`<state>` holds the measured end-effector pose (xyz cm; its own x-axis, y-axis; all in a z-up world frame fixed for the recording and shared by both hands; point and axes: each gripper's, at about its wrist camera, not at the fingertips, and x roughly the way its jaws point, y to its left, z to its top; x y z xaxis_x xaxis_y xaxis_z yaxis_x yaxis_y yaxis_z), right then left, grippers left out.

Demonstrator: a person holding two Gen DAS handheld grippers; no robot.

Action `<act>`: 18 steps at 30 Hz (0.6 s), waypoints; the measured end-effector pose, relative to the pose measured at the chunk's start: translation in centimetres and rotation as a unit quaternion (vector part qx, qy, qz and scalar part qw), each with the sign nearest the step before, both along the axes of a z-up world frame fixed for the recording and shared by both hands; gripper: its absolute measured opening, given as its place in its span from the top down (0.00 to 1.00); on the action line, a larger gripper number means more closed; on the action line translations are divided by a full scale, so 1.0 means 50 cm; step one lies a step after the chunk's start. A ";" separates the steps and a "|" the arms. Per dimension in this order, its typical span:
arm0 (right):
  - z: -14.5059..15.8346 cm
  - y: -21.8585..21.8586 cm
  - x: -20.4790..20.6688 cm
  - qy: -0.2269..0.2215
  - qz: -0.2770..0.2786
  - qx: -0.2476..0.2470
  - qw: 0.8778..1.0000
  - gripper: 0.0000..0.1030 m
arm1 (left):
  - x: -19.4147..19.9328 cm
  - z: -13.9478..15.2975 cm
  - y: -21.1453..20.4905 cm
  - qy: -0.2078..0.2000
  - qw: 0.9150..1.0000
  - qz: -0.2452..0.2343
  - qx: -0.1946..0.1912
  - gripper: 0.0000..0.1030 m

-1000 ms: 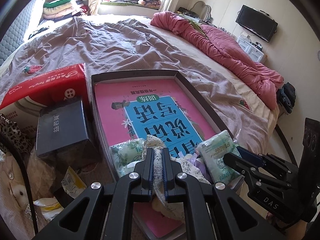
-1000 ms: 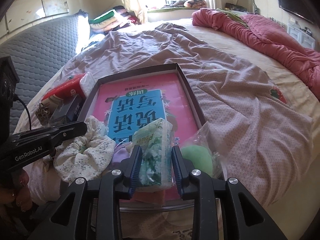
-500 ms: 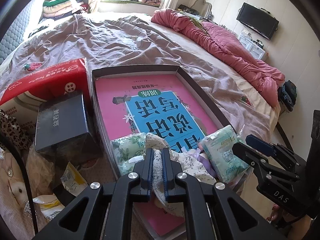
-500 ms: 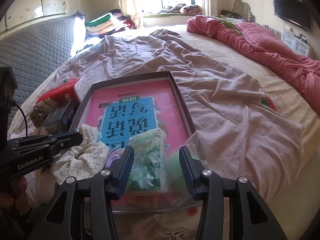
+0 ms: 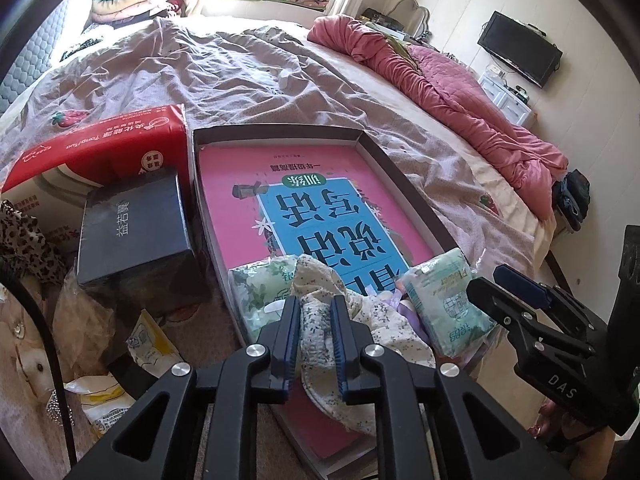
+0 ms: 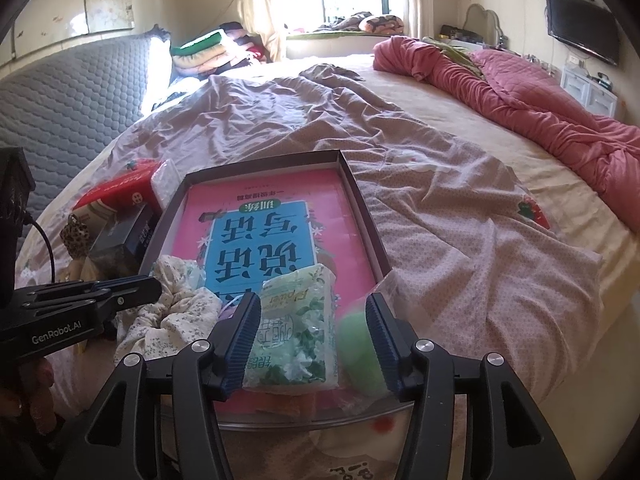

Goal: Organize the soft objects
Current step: 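Lower both items into the tray and open both tools, then move both tools back toward the remaining pile beside the tray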

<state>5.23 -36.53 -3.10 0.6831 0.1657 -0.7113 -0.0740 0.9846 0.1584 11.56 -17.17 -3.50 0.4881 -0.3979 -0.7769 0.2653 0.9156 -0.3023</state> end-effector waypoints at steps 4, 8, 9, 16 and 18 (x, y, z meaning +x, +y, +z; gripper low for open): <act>0.005 0.000 -0.001 -0.004 -0.002 -0.002 1.000 0.43 | -0.003 0.007 0.000 -0.004 1.000 -0.001 0.001 0.66; 0.012 -0.001 -0.004 -0.010 -0.004 -0.001 1.000 0.41 | -0.008 0.014 0.001 -0.009 1.000 -0.002 0.002 0.63; 0.013 -0.001 -0.004 -0.010 -0.003 -0.001 1.000 0.41 | -0.009 0.016 0.002 -0.010 1.000 -0.001 0.003 0.62; 0.021 -0.004 -0.006 -0.014 -0.007 -0.002 1.000 0.40 | -0.017 0.032 0.012 -0.019 1.000 0.007 0.008 0.48; 0.023 -0.008 -0.007 -0.016 -0.010 0.003 1.000 0.39 | -0.019 0.038 0.015 -0.023 1.000 0.009 0.006 0.48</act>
<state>4.87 -36.94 -1.93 0.7088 0.1564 -0.6879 -0.0596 0.9849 0.1625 10.59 -16.43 -1.58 0.5297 -0.3788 -0.7589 0.2618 0.9241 -0.2785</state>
